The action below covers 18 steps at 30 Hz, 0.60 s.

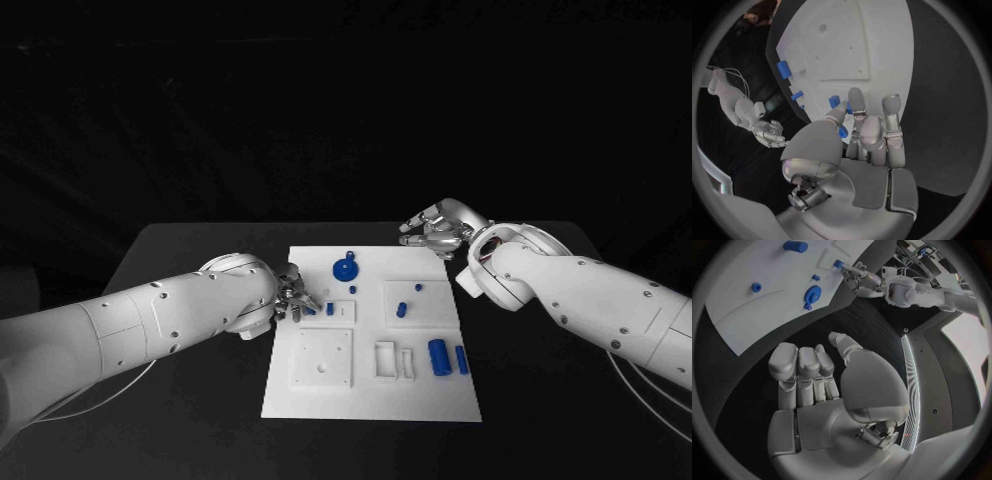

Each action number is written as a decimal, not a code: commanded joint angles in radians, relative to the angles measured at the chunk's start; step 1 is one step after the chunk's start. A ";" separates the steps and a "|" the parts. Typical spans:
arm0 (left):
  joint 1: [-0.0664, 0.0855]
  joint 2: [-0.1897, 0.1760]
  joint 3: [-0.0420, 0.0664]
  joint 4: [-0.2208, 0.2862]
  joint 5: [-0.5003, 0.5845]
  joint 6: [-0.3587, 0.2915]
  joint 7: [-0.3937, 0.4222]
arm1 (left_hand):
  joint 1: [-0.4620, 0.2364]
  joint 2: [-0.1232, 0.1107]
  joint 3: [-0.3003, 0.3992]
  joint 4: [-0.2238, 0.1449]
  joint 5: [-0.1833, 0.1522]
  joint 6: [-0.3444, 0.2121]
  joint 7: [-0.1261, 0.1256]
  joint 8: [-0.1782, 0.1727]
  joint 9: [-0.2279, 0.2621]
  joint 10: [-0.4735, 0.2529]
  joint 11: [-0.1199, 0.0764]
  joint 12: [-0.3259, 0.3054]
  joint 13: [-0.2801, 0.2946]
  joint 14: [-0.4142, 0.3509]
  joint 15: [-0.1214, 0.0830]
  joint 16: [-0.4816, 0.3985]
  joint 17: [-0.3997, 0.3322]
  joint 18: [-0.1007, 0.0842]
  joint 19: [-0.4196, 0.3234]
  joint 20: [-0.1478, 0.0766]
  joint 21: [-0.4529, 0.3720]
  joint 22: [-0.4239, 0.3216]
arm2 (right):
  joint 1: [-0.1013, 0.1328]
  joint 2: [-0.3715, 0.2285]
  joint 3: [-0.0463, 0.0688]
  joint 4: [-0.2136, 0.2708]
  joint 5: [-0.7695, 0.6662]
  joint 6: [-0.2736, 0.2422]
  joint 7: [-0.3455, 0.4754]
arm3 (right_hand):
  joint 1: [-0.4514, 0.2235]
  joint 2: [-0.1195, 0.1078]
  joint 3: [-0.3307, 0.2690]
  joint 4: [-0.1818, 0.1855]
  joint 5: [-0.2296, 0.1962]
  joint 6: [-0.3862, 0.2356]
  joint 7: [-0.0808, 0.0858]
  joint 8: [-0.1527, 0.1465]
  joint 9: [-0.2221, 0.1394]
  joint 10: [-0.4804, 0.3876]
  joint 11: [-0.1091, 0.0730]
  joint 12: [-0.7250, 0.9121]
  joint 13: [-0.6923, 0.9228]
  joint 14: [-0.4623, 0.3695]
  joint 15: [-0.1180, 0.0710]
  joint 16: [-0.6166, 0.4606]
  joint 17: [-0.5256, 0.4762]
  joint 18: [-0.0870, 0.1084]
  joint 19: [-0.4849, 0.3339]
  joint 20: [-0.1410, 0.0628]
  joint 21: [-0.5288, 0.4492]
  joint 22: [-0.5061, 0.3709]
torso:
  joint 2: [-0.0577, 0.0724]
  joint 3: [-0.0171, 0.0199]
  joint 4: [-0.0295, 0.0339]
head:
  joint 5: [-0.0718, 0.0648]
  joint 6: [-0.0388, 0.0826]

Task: Assemble the parts on the task board

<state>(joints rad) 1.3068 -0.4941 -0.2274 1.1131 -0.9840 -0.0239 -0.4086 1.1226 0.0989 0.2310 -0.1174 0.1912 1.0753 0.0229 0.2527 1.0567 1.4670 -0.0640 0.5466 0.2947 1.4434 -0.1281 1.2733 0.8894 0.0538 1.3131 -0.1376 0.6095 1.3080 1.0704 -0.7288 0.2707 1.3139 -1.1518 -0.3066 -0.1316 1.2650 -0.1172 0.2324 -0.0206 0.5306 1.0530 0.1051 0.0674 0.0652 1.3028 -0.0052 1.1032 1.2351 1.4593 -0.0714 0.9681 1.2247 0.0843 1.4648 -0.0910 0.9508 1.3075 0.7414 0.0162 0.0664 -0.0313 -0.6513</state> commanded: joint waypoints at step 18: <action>-0.018 -0.002 -0.012 -0.009 -0.020 0.050 -0.064 | 0.032 0.024 0.023 -0.030 0.008 0.033 -0.037 0.008 0.001 0.043 -0.003 0.000 0.002 -0.002 0.000 0.003 0.004 0.000 0.000 -0.001 0.006 0.024 | -0.001 -0.001 0.001 0.001 0.001 0.013 0.007 | -0.010 0.000 0.005 0.001 0.005 -0.003 0.000 -0.005 -0.001 -0.005 0.001 0.001 -0.001 0.007 0.000 -0.002 0.000 0.014 0.067 0.002 -0.002 0.098 | 0.000 0.0008 -0.0008 | -0.001 -0.002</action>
<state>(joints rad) 1.3066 -0.4941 -0.2267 1.1107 -0.9910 -0.0241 -0.4152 1.1225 0.0989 0.2309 -0.1175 0.1925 1.0808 0.0215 0.2585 1.0567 1.4671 -0.0639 0.5467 0.2956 1.4434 -0.1280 1.2733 0.8924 0.0538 1.3131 -0.1376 0.6095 1.3077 1.0699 -0.7291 0.2707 1.3135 -1.1510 -0.3060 -0.1314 1.2650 -0.1172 0.2324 -0.0207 0.5306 1.0530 0.1051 0.0674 0.0652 1.3028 -0.0052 1.1032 1.2352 1.4593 -0.0714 0.9681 1.2247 0.0843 1.4648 -0.0909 0.9508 1.3074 0.7415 0.0165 0.0664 -0.0326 -0.6524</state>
